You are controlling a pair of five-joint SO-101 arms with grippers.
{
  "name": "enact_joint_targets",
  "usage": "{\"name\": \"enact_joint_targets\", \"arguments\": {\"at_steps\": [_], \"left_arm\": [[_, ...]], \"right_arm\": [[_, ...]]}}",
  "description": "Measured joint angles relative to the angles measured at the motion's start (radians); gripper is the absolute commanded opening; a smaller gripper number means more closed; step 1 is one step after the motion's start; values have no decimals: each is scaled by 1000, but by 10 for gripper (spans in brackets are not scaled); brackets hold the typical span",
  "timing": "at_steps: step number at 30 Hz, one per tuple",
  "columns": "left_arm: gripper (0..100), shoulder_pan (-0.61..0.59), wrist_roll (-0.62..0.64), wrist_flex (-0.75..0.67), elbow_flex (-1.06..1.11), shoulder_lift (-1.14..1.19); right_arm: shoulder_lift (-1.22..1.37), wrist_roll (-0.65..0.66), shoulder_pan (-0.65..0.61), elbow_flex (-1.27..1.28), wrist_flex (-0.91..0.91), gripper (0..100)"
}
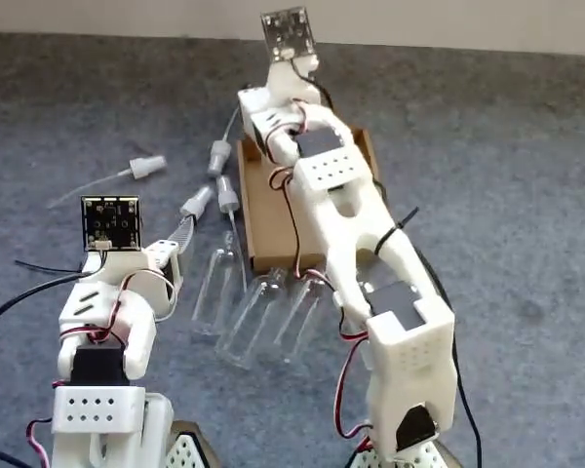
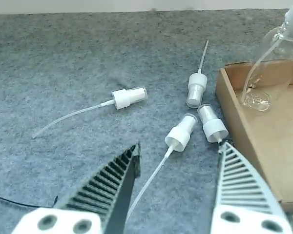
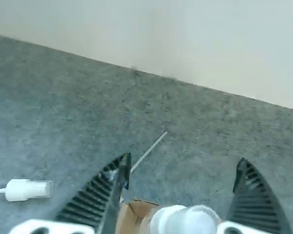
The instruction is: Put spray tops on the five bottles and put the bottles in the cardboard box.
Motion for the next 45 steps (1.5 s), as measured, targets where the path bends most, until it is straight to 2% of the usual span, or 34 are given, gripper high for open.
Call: {"name": "enact_joint_targets", "arguments": {"at_steps": [8, 17, 20, 23, 28, 32, 35, 37, 41, 45], "left_arm": [[232, 0, 0, 0, 0, 0], [232, 0, 0, 0, 12, 0], [232, 0, 0, 0, 12, 0], [231, 0, 0, 0, 12, 0], [231, 0, 0, 0, 12, 0], [230, 0, 0, 0, 12, 0], [230, 0, 0, 0, 12, 0], [230, 0, 0, 0, 12, 0], [230, 0, 0, 0, 12, 0], [230, 0, 0, 0, 12, 0]], "right_arm": [[0, 0, 0, -328, 390, 280], [0, 0, 0, -741, 1146, 278], [-2, 8, 14, -775, 1212, 278], [-11, 74, 54, -752, 1221, 278], [-192, 101, 84, -535, 1221, 281], [-425, 137, 86, -186, 1221, 286], [-591, 210, 87, 137, 1211, 347], [-689, 236, 89, 351, 1151, 382], [-842, 252, 91, 789, 965, 383], [-891, 252, 91, 1131, 792, 383]]}}
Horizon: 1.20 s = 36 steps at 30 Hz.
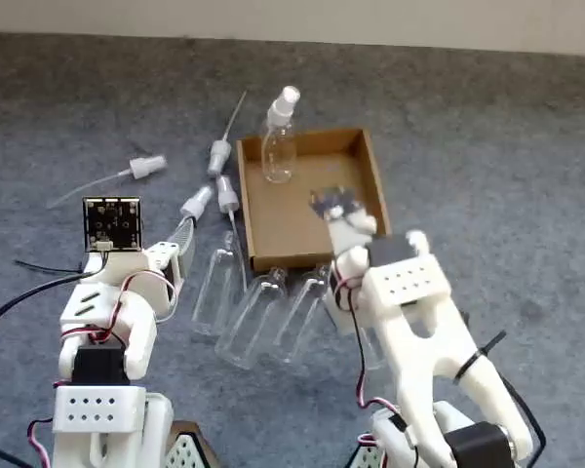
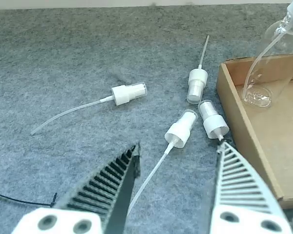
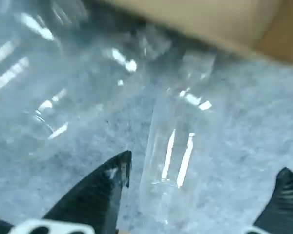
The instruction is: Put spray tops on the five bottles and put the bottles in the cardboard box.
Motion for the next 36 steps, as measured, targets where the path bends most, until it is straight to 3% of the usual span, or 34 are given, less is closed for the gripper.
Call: {"name": "enact_joint_targets", "arguments": {"at_steps": [4, 14, 20, 29, 33, 36], "left_arm": [[230, 0, 0, 0, 0, 0], [230, 0, 0, 0, 0, 0], [230, 0, 0, 0, 0, 0], [229, 0, 0, 0, 3, 0], [229, 0, 0, 0, 3, 0], [229, 0, 0, 0, 3, 0]], "right_arm": [[0, 0, 0, 166, -140, 365], [98, -21, 18, 195, -316, 10], [52, 2, 172, 195, -302, 3], [-97, 227, 485, 107, -109, 4], [-9, 252, 634, -48, -109, 7], [160, 273, 664, -173, -123, 10]]}}
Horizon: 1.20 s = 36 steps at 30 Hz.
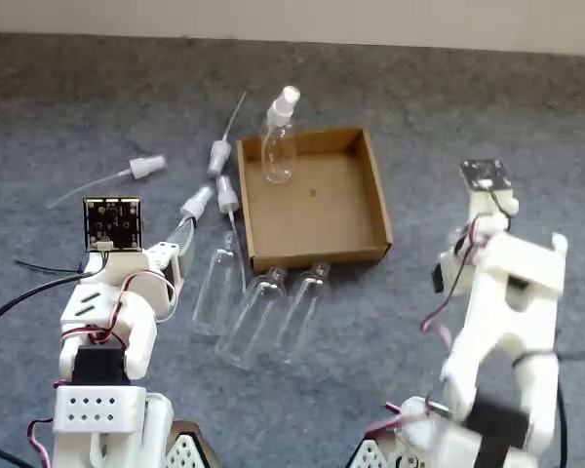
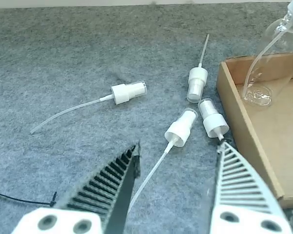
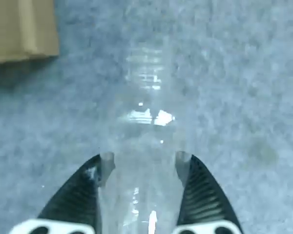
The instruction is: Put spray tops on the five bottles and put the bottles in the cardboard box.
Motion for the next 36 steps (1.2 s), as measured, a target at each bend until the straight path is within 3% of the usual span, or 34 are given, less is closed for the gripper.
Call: {"name": "enact_joint_targets", "arguments": {"at_steps": [3, 10, 15, 23, 36], "left_arm": [[228, 0, 0, 0, 0, 0], [228, 0, 0, 0, 0, 0], [228, 0, 0, 0, 0, 0], [228, 0, 0, 0, 0, 0], [228, 0, 0, 0, 0, 0]], "right_arm": [[215, 17, 5, -137, -2, 28], [617, 18, 95, -453, -6, 197], [661, 18, 114, -523, -6, 252], [669, 18, 115, -545, 20, 255], [853, -18, 68, -859, 120, 254]]}}
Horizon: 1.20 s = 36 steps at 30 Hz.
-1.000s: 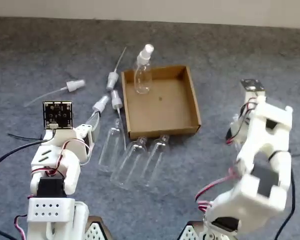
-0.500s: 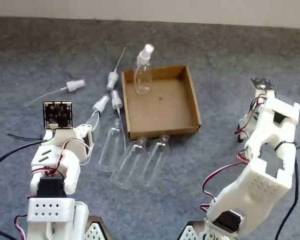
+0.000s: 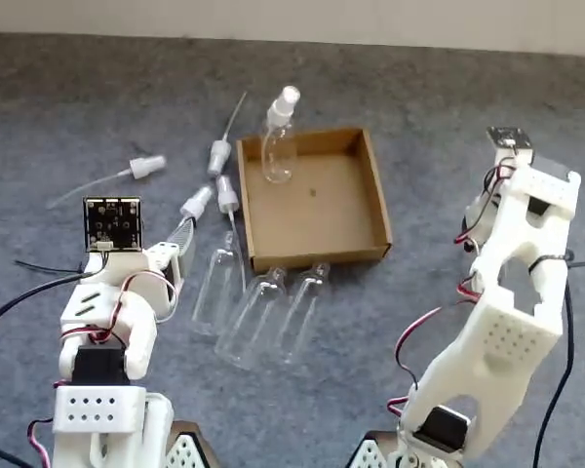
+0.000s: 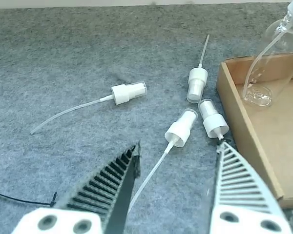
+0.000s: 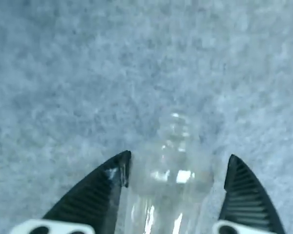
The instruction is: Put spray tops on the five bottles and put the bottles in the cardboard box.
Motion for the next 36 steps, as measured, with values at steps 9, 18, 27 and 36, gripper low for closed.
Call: {"name": "enact_joint_targets", "arguments": {"at_steps": [9, 18, 27, 36], "left_arm": [[228, 0, 0, 0, 0, 0], [228, 0, 0, 0, 0, 0], [228, 0, 0, 0, 0, 0], [228, 0, 0, 0, 0, 0]], "right_arm": [[233, -2, -2, -311, 146, 129], [298, -2, 0, -585, 307, 4], [298, -94, -18, -984, 433, 4], [295, -120, 8, -988, 433, 39]]}}
